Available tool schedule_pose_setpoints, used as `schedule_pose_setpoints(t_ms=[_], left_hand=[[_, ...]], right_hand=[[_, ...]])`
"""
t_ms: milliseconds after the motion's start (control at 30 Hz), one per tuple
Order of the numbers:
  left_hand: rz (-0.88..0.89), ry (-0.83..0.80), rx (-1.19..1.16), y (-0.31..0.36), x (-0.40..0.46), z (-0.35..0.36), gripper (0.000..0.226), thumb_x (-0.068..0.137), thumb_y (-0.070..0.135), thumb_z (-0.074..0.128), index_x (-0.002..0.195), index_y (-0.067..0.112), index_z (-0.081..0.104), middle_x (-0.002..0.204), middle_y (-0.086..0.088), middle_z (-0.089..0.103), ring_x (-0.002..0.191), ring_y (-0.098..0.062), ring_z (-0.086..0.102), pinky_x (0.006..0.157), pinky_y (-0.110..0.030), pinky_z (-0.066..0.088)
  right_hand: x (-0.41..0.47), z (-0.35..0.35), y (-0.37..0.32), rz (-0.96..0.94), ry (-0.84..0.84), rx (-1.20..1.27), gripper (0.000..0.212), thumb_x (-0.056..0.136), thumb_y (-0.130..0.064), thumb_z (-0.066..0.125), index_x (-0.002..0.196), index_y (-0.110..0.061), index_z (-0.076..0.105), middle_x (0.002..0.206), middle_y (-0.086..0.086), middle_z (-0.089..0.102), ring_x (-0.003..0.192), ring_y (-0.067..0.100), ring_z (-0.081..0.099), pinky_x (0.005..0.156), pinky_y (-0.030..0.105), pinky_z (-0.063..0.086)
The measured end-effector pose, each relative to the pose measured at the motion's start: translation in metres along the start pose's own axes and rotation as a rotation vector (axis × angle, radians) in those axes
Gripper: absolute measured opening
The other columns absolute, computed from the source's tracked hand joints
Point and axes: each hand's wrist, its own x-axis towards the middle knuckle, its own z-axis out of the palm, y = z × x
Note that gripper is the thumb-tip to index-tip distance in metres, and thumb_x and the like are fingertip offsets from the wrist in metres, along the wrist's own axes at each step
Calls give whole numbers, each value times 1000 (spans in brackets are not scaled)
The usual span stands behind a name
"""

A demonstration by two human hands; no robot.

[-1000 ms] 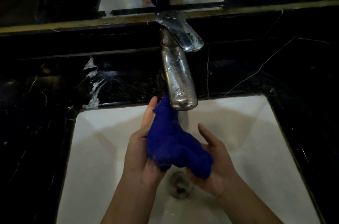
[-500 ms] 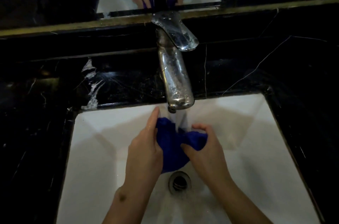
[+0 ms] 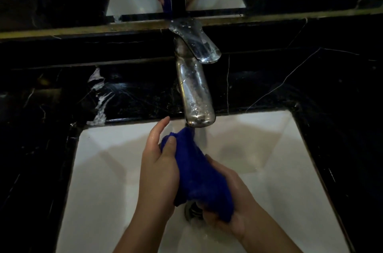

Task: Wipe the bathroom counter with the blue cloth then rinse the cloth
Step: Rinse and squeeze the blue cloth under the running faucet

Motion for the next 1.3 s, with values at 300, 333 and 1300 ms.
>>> schedule_pose_setpoints(t_ms=[300,333,1300], left_hand=[[255,-29,469,-34,-7,-17,45,103,34,27,143,48,43,112,19,64,100,8,60,80,-8,48],[261,-32,485,-37,-8,-17,51,98,36,26,145,47,42,115,17,64,101,2,62,84,-11,50],[98,-78,278,-11,18,20,36,108,39,38,86,28,64,78,4,71,66,3,65,51,-8,43]], right_hand=[[10,-9,-2,-691,397,-1015,54,105,-23,50,130,-63,25,92,-28,68,86,-7,67,65,10,52],[8,-8,-2,-736,398,-1062,48,106,-22,47,125,-63,30,89,-29,68,85,-14,64,62,7,51],[30,33,-18,-952,339,-928,28,97,-33,60,72,-21,64,68,-5,71,61,10,65,60,22,53]])
